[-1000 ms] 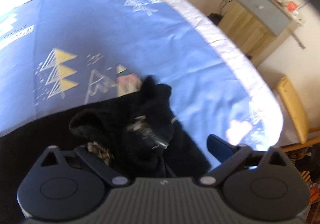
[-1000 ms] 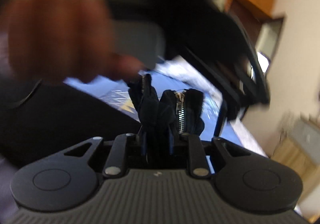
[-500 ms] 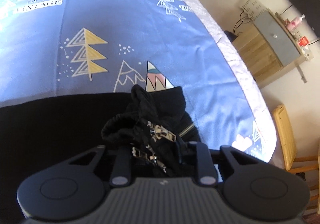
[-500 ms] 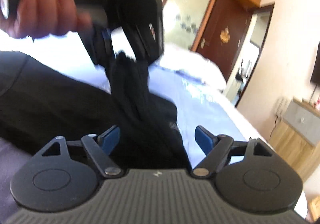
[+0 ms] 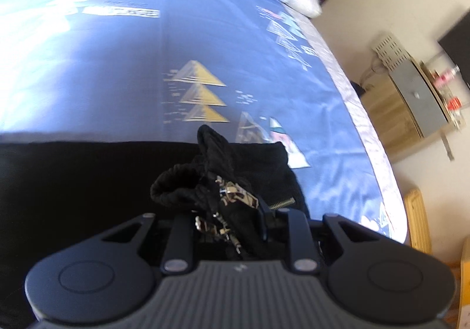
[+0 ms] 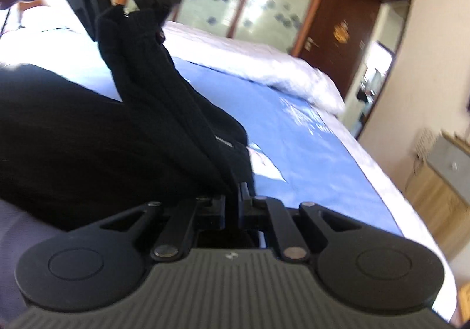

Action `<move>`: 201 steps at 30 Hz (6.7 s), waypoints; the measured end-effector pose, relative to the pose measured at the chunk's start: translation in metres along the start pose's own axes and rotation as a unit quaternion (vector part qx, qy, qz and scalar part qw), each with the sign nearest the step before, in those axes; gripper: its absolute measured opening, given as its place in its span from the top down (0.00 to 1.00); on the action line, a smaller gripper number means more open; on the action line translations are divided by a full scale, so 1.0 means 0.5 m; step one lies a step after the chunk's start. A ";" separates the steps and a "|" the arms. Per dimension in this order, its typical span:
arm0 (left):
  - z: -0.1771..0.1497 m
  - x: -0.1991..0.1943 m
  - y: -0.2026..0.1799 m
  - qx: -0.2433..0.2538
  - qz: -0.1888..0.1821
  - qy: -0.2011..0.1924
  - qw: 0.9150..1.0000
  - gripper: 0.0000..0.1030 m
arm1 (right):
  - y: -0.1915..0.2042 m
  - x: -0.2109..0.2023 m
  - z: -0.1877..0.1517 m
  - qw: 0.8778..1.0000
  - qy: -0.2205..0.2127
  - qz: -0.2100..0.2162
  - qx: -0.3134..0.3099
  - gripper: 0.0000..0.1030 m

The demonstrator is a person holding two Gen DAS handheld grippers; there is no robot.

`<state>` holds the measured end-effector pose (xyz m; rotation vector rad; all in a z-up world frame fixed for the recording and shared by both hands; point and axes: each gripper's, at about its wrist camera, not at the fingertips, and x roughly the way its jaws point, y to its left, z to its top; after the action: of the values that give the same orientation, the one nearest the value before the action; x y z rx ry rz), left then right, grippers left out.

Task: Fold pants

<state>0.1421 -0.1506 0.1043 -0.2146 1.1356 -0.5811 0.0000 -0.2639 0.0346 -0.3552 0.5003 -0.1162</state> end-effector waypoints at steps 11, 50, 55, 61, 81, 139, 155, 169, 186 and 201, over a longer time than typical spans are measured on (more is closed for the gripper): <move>-0.049 -0.041 0.183 -0.072 0.038 -0.009 0.997 0.80 | 0.072 -0.033 0.040 0.996 -0.009 0.071 -0.058 0.91; -0.168 -0.113 0.331 -0.069 0.132 -0.088 0.985 0.20 | 0.108 -0.021 0.080 0.949 0.093 0.252 0.165 0.54; -0.245 -0.221 0.417 -0.129 0.127 -0.122 0.976 0.20 | 0.191 -0.046 0.092 0.920 0.100 0.329 0.190 0.54; -0.329 -0.299 0.518 -0.204 0.127 -0.150 0.959 0.20 | 0.329 -0.066 0.138 0.913 0.107 0.374 0.119 0.54; -0.321 -0.278 0.682 -0.363 0.061 -0.196 0.909 0.12 | 0.538 -0.044 0.246 0.929 0.043 0.367 -0.033 0.50; -0.320 -0.265 0.615 -0.213 0.166 -0.181 0.946 0.23 | 0.708 -0.103 0.223 0.912 0.010 0.338 -0.234 0.89; -0.296 -0.334 0.580 -0.234 0.092 -0.255 0.934 0.74 | 0.625 -0.031 0.242 0.917 0.079 0.374 -0.117 0.66; -0.091 -0.186 0.061 0.102 0.030 -0.216 0.971 0.73 | 0.328 -0.072 0.215 0.952 -0.017 0.257 0.164 0.91; -0.147 0.020 -0.162 0.266 0.028 -0.084 0.960 0.48 | 0.017 -0.027 -0.101 0.842 0.097 0.253 0.467 0.54; -0.190 -0.005 0.156 0.037 0.086 -0.076 0.993 0.45 | -0.119 0.162 0.030 0.928 0.043 0.200 0.312 0.37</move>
<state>0.0812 -0.0723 0.0318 -0.0937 0.9723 -0.4465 0.0767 -0.3304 0.0321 0.3803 0.5860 0.1093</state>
